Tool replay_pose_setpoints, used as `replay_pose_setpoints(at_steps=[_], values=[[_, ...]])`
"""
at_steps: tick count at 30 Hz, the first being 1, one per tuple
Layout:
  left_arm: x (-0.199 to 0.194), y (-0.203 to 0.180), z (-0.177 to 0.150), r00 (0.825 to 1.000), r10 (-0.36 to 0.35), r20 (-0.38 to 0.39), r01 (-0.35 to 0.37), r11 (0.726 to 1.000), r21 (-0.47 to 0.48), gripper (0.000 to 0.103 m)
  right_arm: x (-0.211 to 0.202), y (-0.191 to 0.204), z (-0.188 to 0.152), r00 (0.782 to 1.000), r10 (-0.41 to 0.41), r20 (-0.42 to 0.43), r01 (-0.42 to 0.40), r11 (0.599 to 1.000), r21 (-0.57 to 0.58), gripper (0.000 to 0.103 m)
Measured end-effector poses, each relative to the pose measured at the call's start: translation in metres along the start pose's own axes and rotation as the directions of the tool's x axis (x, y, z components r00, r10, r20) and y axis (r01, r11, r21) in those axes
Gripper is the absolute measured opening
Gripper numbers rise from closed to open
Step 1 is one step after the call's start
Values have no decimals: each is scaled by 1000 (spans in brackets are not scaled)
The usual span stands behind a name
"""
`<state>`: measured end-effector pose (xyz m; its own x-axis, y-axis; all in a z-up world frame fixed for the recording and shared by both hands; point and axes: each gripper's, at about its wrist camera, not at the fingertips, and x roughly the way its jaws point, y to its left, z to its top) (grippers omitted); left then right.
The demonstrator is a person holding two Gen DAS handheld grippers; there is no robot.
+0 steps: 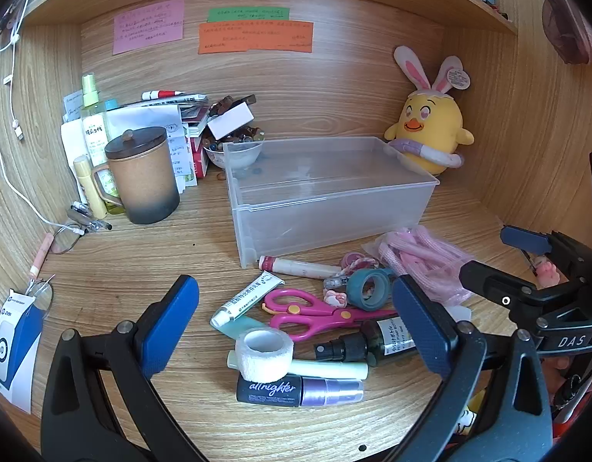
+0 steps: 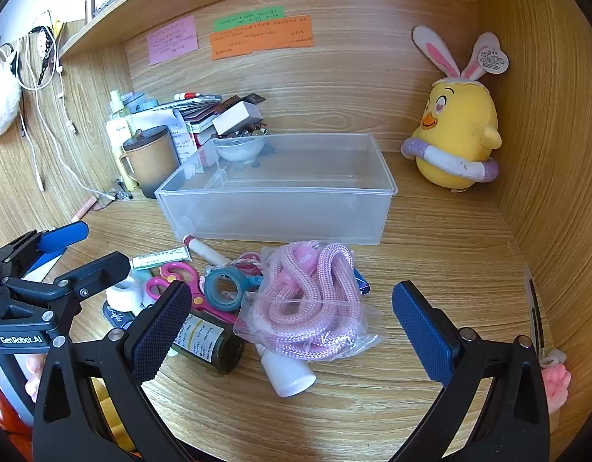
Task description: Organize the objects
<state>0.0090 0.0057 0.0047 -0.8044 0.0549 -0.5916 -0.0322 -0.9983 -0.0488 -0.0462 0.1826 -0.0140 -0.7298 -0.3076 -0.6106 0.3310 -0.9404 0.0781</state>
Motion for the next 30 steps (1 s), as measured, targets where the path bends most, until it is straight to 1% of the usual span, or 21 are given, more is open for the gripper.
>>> replay_pose_setpoints(at_steps=[19, 30], values=[[0, -4, -2, 1000, -5, -2, 5, 1000, 6, 102, 0, 0, 0, 1000, 7, 1, -7, 1000, 5, 103], [4, 0, -2, 999, -19, -29, 19, 1000, -4, 102, 1, -1, -2, 1000, 10, -3, -10, 1000, 11, 103]])
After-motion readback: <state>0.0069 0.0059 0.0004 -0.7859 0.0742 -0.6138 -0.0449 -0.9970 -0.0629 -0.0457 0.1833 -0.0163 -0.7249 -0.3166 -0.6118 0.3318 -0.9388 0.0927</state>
